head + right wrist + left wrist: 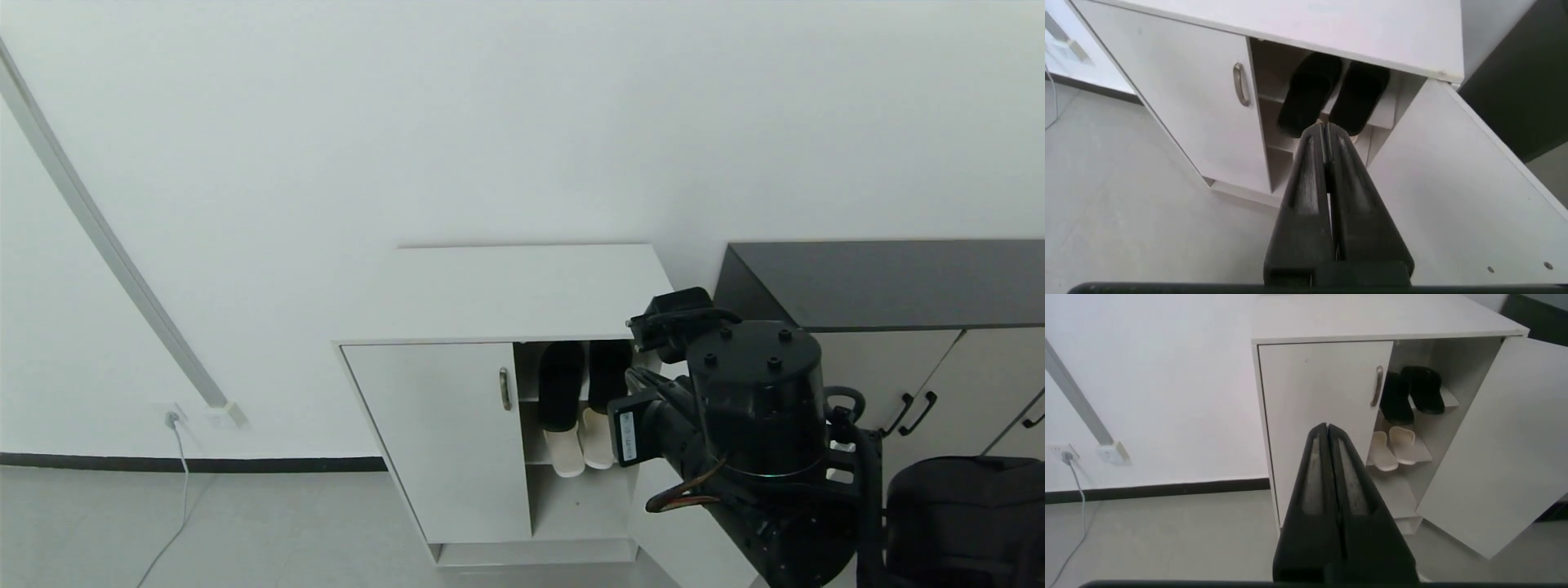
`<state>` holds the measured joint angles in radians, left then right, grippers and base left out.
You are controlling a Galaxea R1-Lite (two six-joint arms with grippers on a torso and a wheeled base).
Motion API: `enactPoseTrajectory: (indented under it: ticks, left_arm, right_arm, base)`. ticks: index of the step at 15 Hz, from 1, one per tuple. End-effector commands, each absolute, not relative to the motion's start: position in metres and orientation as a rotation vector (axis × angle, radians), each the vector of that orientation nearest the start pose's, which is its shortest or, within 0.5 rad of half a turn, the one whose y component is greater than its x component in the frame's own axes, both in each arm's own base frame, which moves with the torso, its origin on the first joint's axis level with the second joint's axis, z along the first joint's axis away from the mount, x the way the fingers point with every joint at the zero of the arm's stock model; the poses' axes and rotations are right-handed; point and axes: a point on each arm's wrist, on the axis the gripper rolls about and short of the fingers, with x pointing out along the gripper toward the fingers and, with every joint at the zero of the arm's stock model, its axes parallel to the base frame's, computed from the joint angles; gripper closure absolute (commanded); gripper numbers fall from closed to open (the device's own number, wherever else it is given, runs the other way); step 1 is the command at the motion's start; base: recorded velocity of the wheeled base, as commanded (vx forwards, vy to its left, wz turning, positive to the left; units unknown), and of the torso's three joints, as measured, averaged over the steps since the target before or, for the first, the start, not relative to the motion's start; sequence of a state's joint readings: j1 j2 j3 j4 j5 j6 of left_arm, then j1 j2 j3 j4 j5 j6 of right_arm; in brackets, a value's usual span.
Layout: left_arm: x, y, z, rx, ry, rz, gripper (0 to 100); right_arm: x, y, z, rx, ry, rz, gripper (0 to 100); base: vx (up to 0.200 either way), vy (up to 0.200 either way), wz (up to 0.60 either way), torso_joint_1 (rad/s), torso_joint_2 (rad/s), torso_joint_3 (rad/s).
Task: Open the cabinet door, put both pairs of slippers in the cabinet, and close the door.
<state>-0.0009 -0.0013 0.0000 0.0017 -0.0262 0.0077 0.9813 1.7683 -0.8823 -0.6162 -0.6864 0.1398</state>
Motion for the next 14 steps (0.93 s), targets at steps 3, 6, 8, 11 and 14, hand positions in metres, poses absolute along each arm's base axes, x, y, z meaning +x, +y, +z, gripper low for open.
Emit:
enactPoseTrajectory:
  ticks: [3, 6, 8, 11, 14]
  left_arm:
    - [-0.023, -0.001, 0.075, 0.008, 0.001, -0.026, 100]
    - [-0.023, -0.001, 0.075, 0.008, 0.001, -0.026, 100]
    - [-0.023, -0.001, 0.075, 0.008, 0.001, -0.028, 100]
    - [-0.023, -0.001, 0.075, 0.008, 0.001, -0.026, 100]
    - [-0.023, -0.001, 0.075, 0.008, 0.001, -0.026, 100]
  right_arm:
    - [0.191, 0.259, 0.179, -0.065, 0.206, 0.282, 100]
    - [0.193, 0.259, 0.177, -0.068, 0.209, 0.275, 100]
    - [0.195, 0.258, 0.178, -0.065, 0.207, 0.269, 100]
    - [0.207, 0.252, 0.179, -0.06, 0.206, 0.23, 100]
    - [0.225, 0.245, 0.182, -0.041, 0.203, 0.207, 100]
  base:
    - [0.0, 0.0, -0.6, 0.007, 0.0, 0.004]
    - [0.0, 0.0, -0.6, 0.002, 0.0, 0.002]
    - [0.0, 0.0, -0.3, 0.011, 0.0, 0.001]
    - [0.0, 0.0, 0.0, 0.0, 0.0, 0.0]
    - [0.0, 0.0, 0.0, 0.0, 0.0, 0.0]
